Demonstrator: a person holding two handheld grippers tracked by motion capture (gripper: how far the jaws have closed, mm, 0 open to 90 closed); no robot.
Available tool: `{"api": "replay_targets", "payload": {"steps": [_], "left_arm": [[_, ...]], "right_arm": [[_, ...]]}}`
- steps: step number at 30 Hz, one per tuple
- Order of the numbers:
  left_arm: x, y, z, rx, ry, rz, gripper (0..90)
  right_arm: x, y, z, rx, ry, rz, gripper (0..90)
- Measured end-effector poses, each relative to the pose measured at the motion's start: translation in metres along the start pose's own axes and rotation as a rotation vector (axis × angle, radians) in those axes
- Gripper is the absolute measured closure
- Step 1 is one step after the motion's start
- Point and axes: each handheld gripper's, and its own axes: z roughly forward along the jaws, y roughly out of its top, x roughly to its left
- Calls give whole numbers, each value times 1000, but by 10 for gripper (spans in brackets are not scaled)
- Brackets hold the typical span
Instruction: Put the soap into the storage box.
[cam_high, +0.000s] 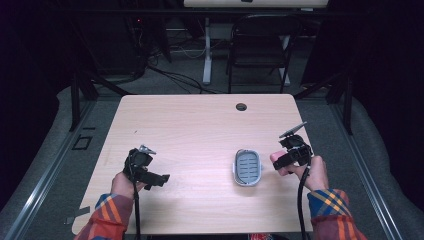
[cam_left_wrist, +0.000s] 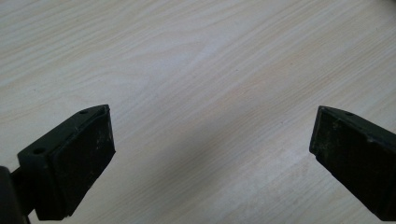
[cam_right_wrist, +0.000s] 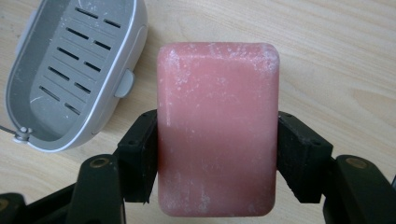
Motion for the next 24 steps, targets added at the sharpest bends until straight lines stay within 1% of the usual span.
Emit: {"api": "replay_targets", "payload": {"steps": [1, 3, 4, 6, 8, 18, 19, 20, 21, 22, 23, 24], "left_arm": [[0, 0, 0, 0, 0, 0, 0], [0, 0, 0, 0, -1, 1, 0], [0, 0, 0, -2, -1, 2, 0], [0, 0, 0, -2, -1, 4, 0], [0, 0, 0, -1, -2, 4, 0], [0, 1, 1, -3, -2, 3, 0], [0, 1, 0, -2, -3, 5, 0], [0, 1, 0, -2, -3, 5, 0], [0, 1, 0, -2, -3, 6, 0], [0, 1, 0, -1, -3, 6, 0], [0, 1, 0, -1, -3, 6, 0], [0, 1, 0, -2, -3, 6, 0]], "right_arm": [[1, 2, -4, 16, -11, -16, 374], [2, 4, -7, 16, -10, -24, 374], [3, 5, -8, 10, -18, -21, 374], [5, 6, -10, 1, -13, -15, 374], [6, 9, -14, 12, -18, -32, 374], [19, 21, -21, 11, -21, -59, 374], [20, 22, -20, 8, -19, -59, 374], [22, 22, -18, -14, -9, -46, 374], [22, 24, -20, 16, -18, -71, 374], [24, 25, -19, 16, -18, -69, 374], [26, 25, -18, 2, -18, -59, 374], [26, 27, -19, 22, -16, -79, 374]]}}
